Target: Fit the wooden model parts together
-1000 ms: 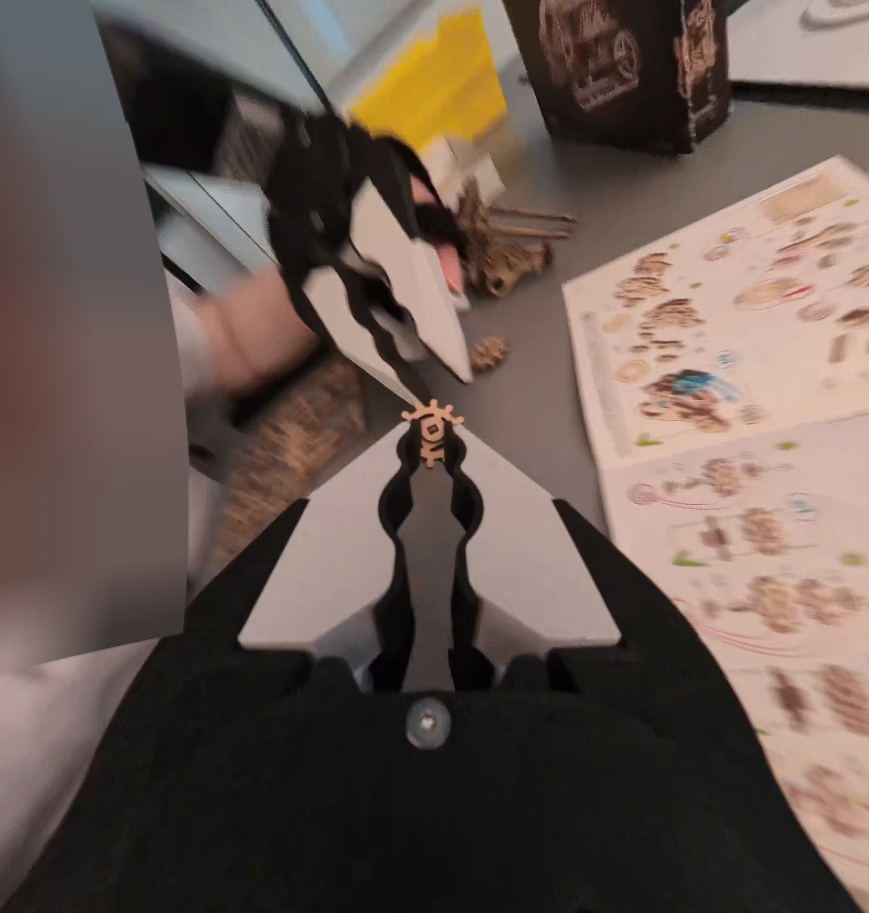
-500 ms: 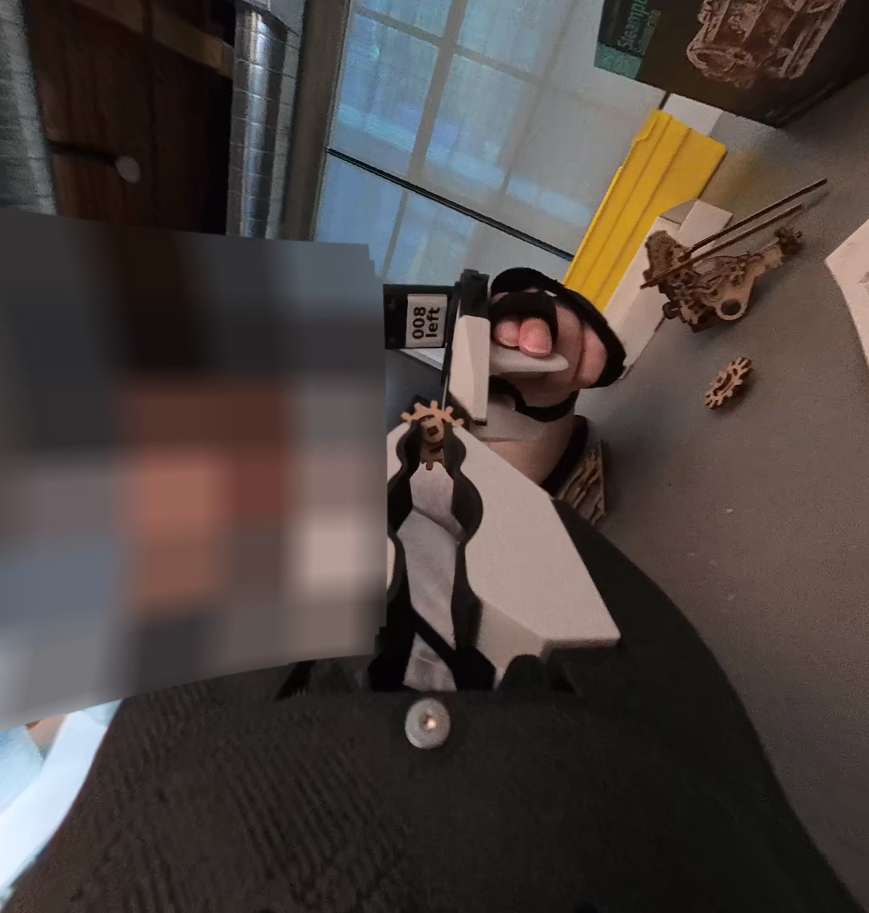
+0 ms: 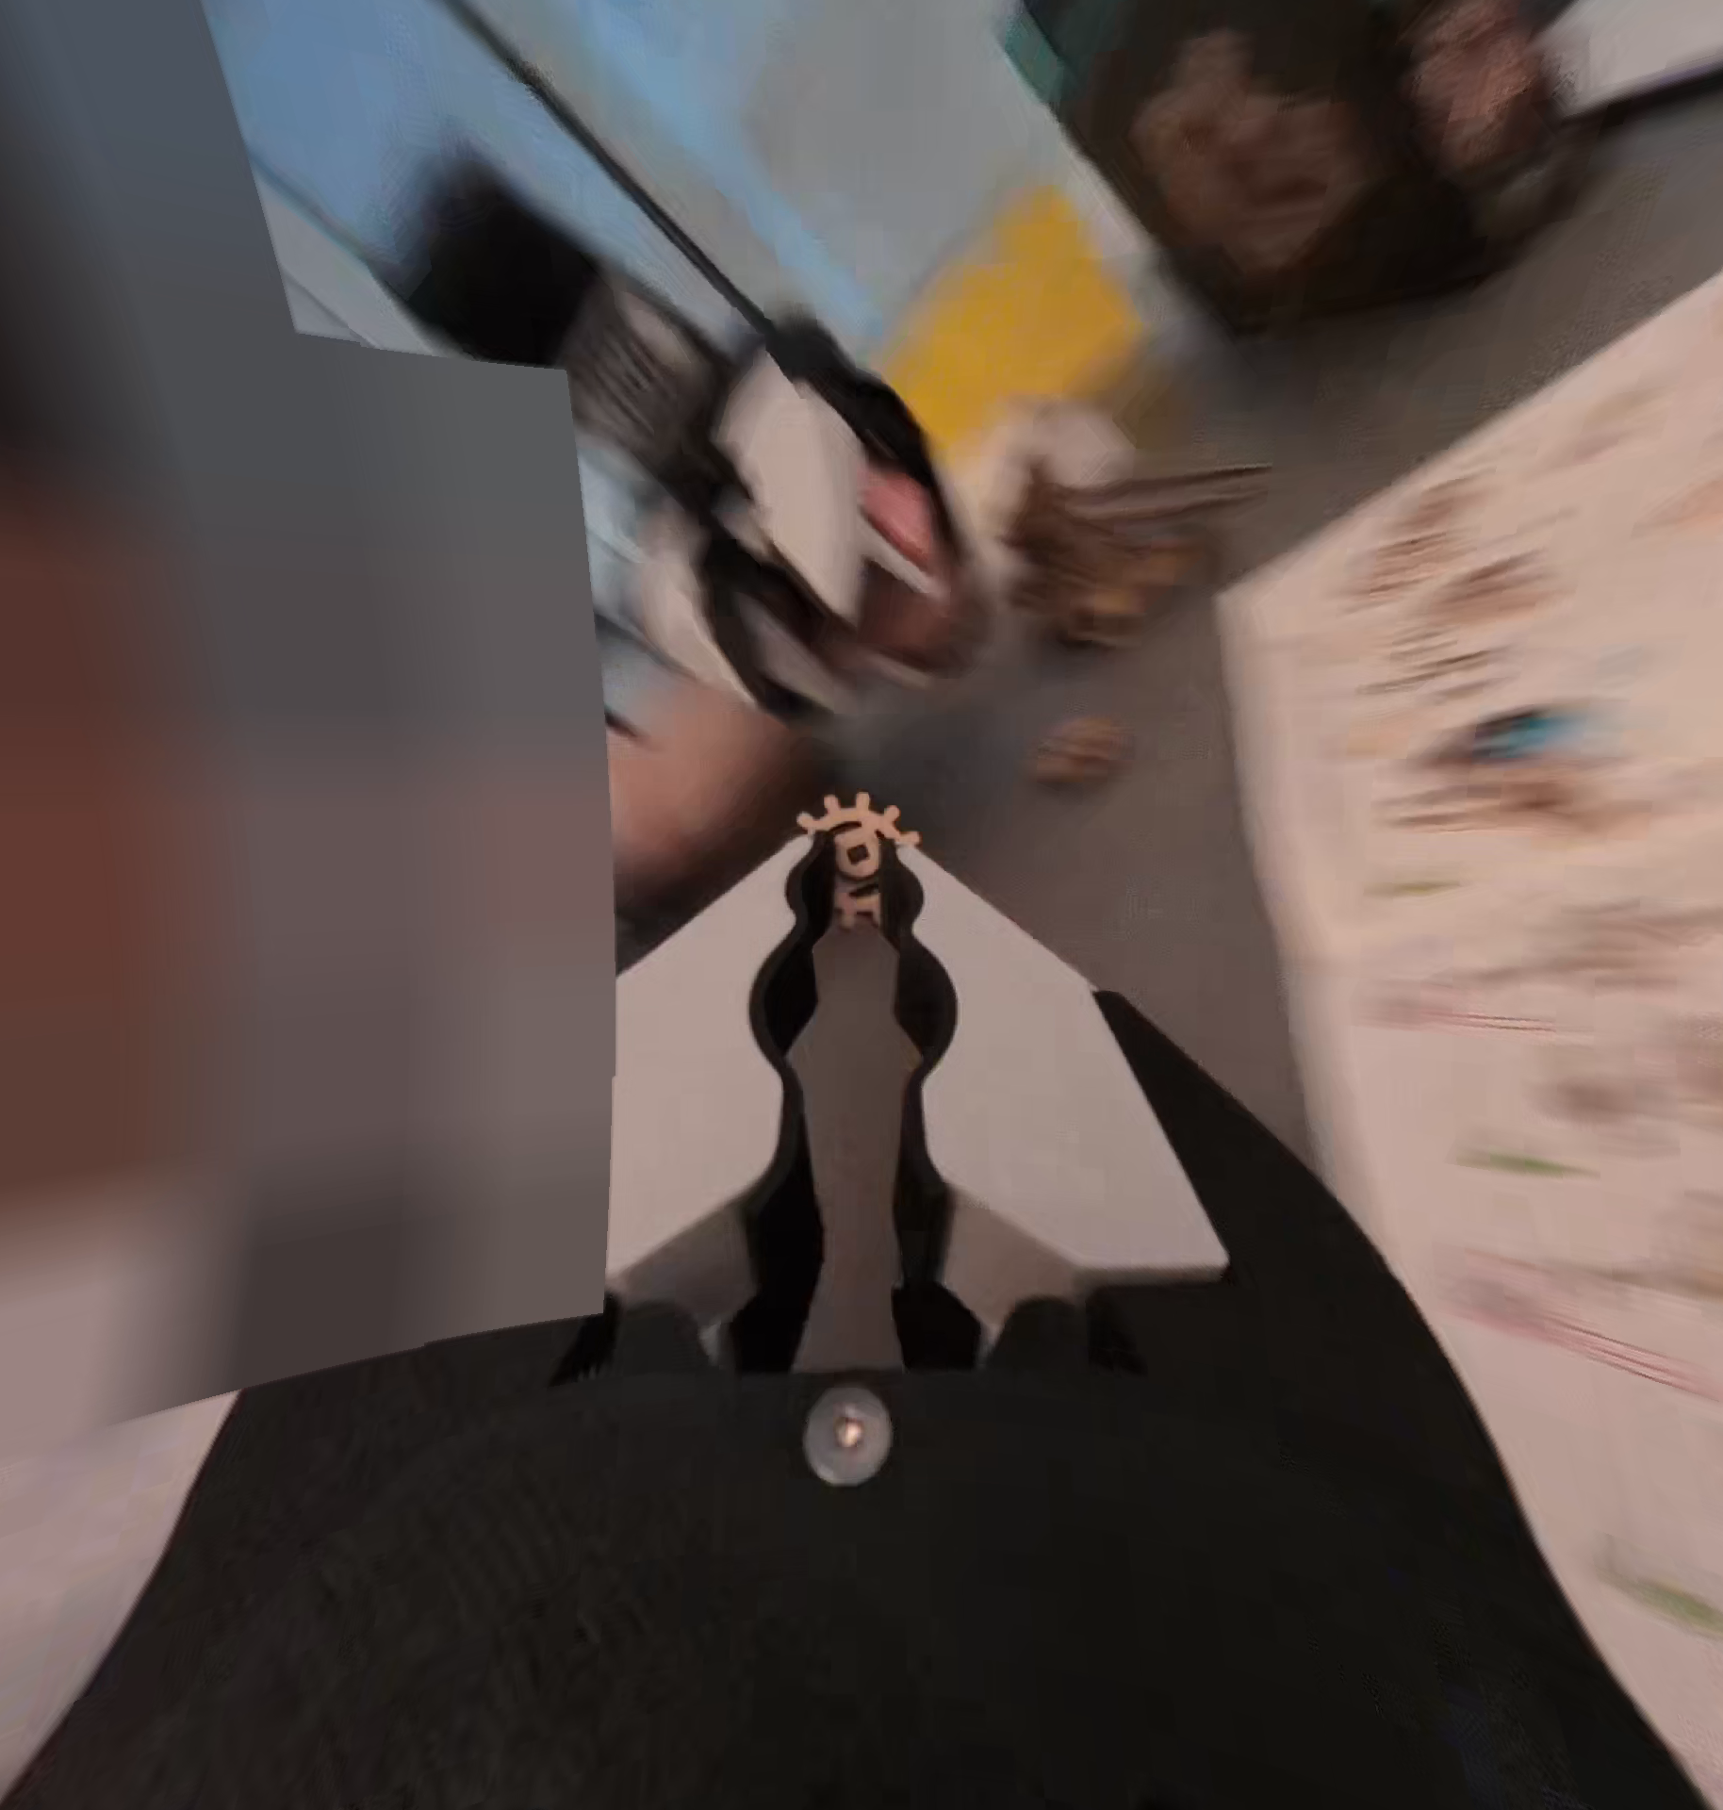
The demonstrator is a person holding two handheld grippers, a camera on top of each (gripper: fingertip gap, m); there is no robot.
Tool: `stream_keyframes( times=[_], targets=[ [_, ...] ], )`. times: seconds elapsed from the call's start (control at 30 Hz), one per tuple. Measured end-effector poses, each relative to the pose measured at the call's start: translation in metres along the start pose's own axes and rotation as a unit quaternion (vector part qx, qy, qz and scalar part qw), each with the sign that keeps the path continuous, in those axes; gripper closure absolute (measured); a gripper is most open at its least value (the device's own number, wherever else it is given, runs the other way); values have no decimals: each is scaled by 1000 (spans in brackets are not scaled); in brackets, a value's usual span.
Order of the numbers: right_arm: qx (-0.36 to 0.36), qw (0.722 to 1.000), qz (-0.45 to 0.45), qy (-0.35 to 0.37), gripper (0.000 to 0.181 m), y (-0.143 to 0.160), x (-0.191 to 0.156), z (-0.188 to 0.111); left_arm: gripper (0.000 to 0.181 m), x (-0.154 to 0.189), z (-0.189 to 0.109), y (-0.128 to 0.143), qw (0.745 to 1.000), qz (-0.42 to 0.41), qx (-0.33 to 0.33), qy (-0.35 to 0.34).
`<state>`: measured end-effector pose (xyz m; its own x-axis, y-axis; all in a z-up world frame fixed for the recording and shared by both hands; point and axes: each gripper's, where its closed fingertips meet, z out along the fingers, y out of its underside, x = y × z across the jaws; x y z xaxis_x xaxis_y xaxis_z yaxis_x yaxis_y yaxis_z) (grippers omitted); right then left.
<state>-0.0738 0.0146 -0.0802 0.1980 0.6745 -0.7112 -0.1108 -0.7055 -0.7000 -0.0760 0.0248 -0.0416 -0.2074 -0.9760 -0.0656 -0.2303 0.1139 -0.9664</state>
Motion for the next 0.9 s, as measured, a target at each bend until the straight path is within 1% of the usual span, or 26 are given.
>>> stream_keyframes(
  times=[0.03,0.07,0.1,0.13,0.17,0.2,0.23,0.27,0.3,0.33,0.37,0.4,0.43,0.5,0.53,0.57,0.6,0.63,0.67,0.7,0.73,0.77,0.8,0.83,0.87,0.9],
  targets=[
    [-40,988,-124,80,174,5,15,-4,165,-2,-1,1,1000,-6,1,0],
    [-66,969,-204,120,174,8,20,-5,165,-4,-1,3,1000,-11,-4,-1],
    [-97,947,-258,165,174,12,30,-8,164,-6,-2,5,1000,-12,-8,-3],
    [-112,934,-287,178,174,17,36,-7,164,-8,-2,7,1000,-12,-9,-4],
    [-128,933,-284,181,174,26,43,-5,164,-8,-2,8,1000,-13,-9,-5],
    [-163,931,-267,190,173,37,51,-5,164,-8,-1,10,1000,-15,-11,-3],
    [-176,929,-268,184,173,41,49,-2,164,-7,0,11,1000,-16,-15,0],
    [-164,927,-289,176,174,38,42,2,164,-6,0,12,1000,-14,-18,2],
    [-159,920,-309,179,174,36,38,4,164,-5,1,12,1000,-11,-20,3],
    [-187,906,-324,197,174,42,45,3,164,-4,2,13,1000,-8,-23,3],
    [-205,900,-329,200,171,50,51,2,164,-3,3,13,1000,-6,-25,3],
    [-199,906,-319,195,173,48,49,2,164,-2,3,14,1000,-4,-27,5],
    [-214,903,-316,199,173,49,49,-1,165,-1,3,14,1000,-3,-28,6],
    [-170,907,-339,180,174,41,39,2,164,0,4,14,1000,-1,-29,7],
    [-214,905,-314,192,168,55,50,-2,165,0,4,14,999,0,-31,8],
    [-188,917,-306,173,174,47,41,3,164,0,4,15,999,0,-32,7],
    [-175,919,-314,162,174,42,34,5,164,0,4,15,999,1,-33,7],
    [-179,909,-335,170,174,42,34,5,165,0,4,15,999,2,-33,7],
    [-208,895,-348,185,173,52,46,2,165,0,4,15,999,3,-34,7],
    [-201,900,-337,189,174,50,48,0,165,0,5,15,999,2,-34,7],
    [-215,902,-320,193,173,51,48,-2,165,0,5,15,999,1,-34,8],
    [-214,899,-328,196,173,48,44,-2,165,1,5,15,999,2,-34,8],
    [-191,896,-354,188,174,42,36,1,165,1,5,15,999,4,-34,7],
    [-203,890,-359,194,174,48,43,-1,165,1,5,15,999,5,-34,7],
    [-195,902,-337,188,175,50,47,-2,165,1,5,14,999,4,-34,7],
    [-207,911,-303,190,173,49,48,-6,165,1,5,14,999,3,-33,7]
  ],
)
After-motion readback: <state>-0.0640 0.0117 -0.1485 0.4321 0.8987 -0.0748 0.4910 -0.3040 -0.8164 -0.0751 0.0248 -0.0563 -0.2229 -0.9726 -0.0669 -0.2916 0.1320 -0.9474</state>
